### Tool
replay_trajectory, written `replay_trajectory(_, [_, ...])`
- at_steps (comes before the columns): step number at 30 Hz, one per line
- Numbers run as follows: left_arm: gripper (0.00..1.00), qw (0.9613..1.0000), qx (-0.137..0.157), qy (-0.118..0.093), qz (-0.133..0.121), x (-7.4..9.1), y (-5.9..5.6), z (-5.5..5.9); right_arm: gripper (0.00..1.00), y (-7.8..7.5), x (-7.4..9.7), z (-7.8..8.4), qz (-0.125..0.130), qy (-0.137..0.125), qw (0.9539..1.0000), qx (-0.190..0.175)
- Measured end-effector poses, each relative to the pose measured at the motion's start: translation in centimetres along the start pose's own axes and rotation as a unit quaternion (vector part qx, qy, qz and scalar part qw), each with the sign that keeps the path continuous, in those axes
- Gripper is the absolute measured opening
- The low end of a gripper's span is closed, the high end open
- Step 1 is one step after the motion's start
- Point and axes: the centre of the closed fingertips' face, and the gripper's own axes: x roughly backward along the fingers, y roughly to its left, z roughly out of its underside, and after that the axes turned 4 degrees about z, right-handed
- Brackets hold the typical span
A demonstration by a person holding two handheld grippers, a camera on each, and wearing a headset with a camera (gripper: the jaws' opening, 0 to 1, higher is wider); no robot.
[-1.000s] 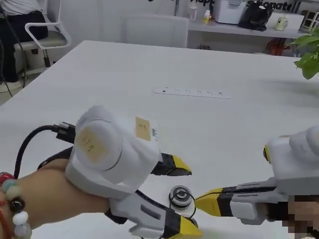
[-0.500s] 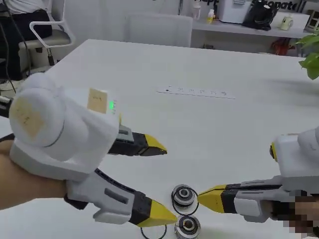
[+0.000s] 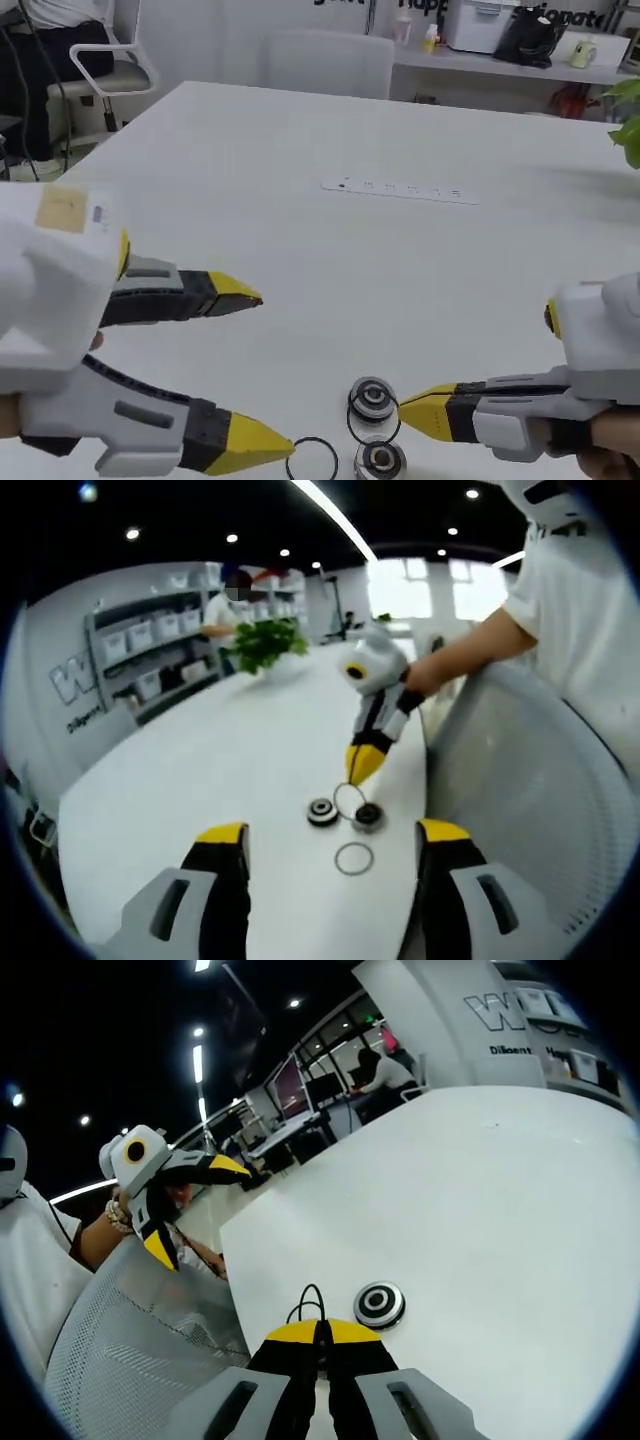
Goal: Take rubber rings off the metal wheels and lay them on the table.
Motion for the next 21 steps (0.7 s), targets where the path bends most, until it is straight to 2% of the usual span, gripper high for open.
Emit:
replay_trajectory(9, [0.69, 0.9993, 0.030, 0.003, -0.022, 1.3, -0.6, 1.8, 0.00, 0.2, -0.3, 0.4, -0.004, 0.009, 1.0000, 0.001])
replay_trajectory(15, [0.69, 0.9986, 0.047, 0.001, -0.023, 1.3, -1.4, 2.5, 0.00, 0.3, -0.3, 0.4, -0.004, 0.010, 0.9999, 0.001])
replay_trajectory(21, [0.68, 0.9975, 0.064, -0.002, -0.030, 1.2, -1.6, 2.9, 0.00, 0.2, -0.3, 0.3, -0.005, 0.008, 1.0000, 0.000])
